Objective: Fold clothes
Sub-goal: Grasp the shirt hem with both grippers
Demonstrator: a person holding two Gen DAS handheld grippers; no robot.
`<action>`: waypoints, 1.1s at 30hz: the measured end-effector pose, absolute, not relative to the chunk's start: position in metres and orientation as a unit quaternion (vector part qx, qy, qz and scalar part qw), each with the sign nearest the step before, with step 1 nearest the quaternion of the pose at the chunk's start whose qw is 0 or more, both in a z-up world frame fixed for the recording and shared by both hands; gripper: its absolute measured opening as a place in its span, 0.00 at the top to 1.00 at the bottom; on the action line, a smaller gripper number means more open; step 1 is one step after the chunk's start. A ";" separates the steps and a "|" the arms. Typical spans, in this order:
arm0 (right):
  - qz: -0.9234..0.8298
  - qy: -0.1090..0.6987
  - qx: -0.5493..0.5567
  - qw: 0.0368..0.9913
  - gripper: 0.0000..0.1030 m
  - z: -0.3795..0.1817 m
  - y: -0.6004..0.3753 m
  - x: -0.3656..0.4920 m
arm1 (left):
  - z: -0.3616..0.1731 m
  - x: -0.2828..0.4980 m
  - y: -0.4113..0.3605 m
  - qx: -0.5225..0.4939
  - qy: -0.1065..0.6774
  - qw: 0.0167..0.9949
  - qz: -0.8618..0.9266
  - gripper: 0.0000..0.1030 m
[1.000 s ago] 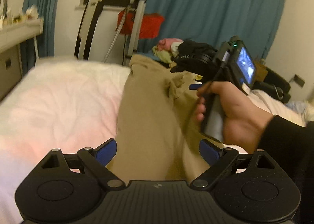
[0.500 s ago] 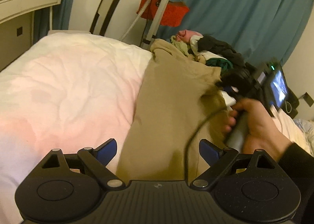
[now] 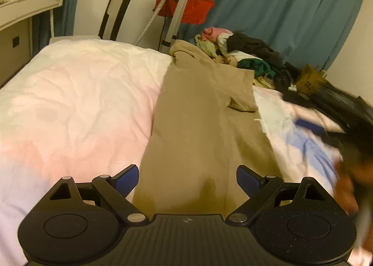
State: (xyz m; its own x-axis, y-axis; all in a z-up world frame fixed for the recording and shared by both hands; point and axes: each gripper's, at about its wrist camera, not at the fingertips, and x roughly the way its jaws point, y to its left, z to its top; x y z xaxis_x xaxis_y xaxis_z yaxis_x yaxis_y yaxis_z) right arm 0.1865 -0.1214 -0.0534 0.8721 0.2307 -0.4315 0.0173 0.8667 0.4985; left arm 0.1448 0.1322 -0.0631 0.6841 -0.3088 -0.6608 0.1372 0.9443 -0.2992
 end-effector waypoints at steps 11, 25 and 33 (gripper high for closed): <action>0.044 0.350 0.456 0.817 0.26 -0.127 -0.171 0.023 | -0.083 0.114 0.168 -0.210 0.485 0.845 -0.087 0.11; 0.090 0.374 0.556 0.737 0.27 -0.164 -0.173 0.020 | -0.102 0.103 0.183 -0.276 0.534 0.796 -0.065 0.28; 0.131 0.386 0.565 0.718 0.29 -0.169 -0.173 0.003 | -0.114 0.093 0.170 -0.264 0.588 0.761 -0.079 0.46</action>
